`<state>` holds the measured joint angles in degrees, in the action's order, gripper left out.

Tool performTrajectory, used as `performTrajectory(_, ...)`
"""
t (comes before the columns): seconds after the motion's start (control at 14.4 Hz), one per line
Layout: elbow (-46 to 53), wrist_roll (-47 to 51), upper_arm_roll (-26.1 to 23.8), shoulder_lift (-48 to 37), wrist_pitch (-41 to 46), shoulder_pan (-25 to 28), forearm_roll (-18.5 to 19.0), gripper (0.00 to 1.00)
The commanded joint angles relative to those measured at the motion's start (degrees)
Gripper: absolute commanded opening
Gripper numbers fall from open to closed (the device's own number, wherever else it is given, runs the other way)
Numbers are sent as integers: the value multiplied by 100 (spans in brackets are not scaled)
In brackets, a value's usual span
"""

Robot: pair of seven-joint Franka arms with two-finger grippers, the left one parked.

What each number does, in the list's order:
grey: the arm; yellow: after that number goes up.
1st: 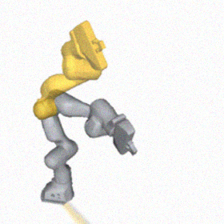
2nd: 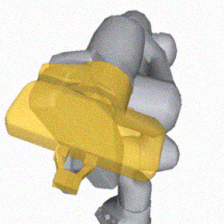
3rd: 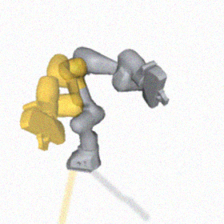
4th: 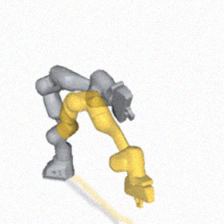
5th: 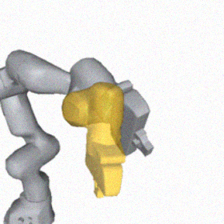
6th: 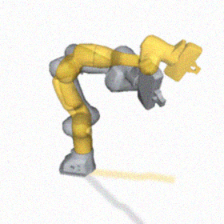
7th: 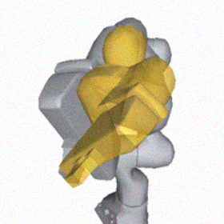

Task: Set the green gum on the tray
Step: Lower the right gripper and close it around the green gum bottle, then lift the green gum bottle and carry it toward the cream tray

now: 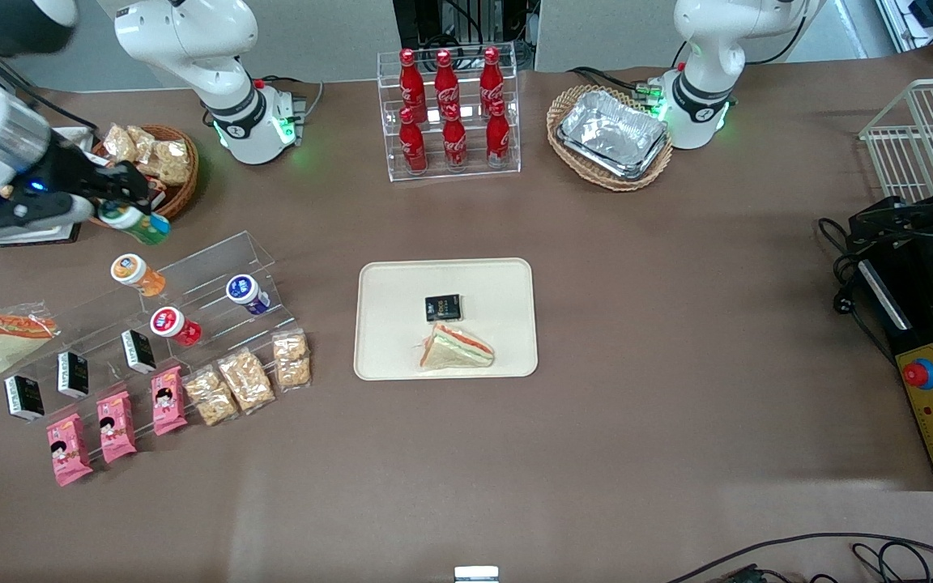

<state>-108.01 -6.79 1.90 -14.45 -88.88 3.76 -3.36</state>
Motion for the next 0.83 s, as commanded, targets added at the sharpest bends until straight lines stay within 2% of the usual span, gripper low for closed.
performTrajectory(0.0,1245,-59,30,504,870,-6,-104,50)
performTrajectory(0.21,1432,2,13,505,1074,46,-130,50)
performTrajectory(0.35,1423,753,-179,487,1197,177,-130,50)
performTrajectory(0.56,1380,1591,-409,584,1206,817,-217,50)
performTrajectory(0.77,1345,2392,-418,935,882,1284,-499,50)
